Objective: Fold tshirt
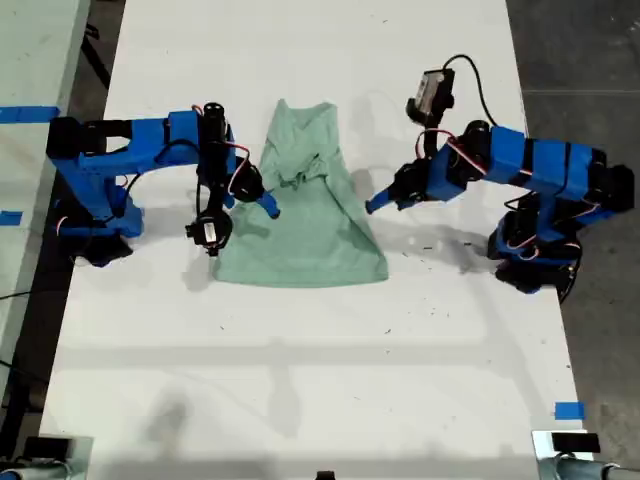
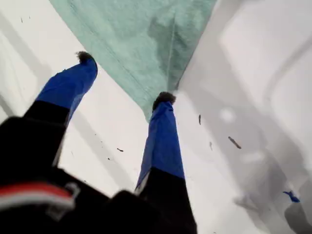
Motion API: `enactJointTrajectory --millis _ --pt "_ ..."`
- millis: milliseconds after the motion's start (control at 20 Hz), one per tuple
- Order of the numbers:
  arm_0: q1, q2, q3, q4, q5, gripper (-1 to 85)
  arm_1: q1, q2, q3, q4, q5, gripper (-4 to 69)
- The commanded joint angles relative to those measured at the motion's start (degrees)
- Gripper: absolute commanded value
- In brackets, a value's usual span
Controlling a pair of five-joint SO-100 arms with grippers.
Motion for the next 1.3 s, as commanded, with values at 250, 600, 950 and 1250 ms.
enactJointTrajectory --millis 250,600,950,1250 --pt "5.19 9.32 12.48 -10.55 -4.75 33.0 -4.13 -3.34 9.49 -12.92 -0.70 24.0" --pt "5.98 12.04 20.30 -16.96 -5.71 33.7 -5.80 -10.99 17.67 -25.14 -0.44 24.6" --pt "5.45 13.10 21.36 -16.44 -6.15 33.2 -6.42 -22.24 17.31 -31.90 -0.70 5.7" --pt "5.19 14.41 23.03 -16.88 -6.15 32.9 -6.15 -24.08 16.17 -32.17 -3.08 -1.7"
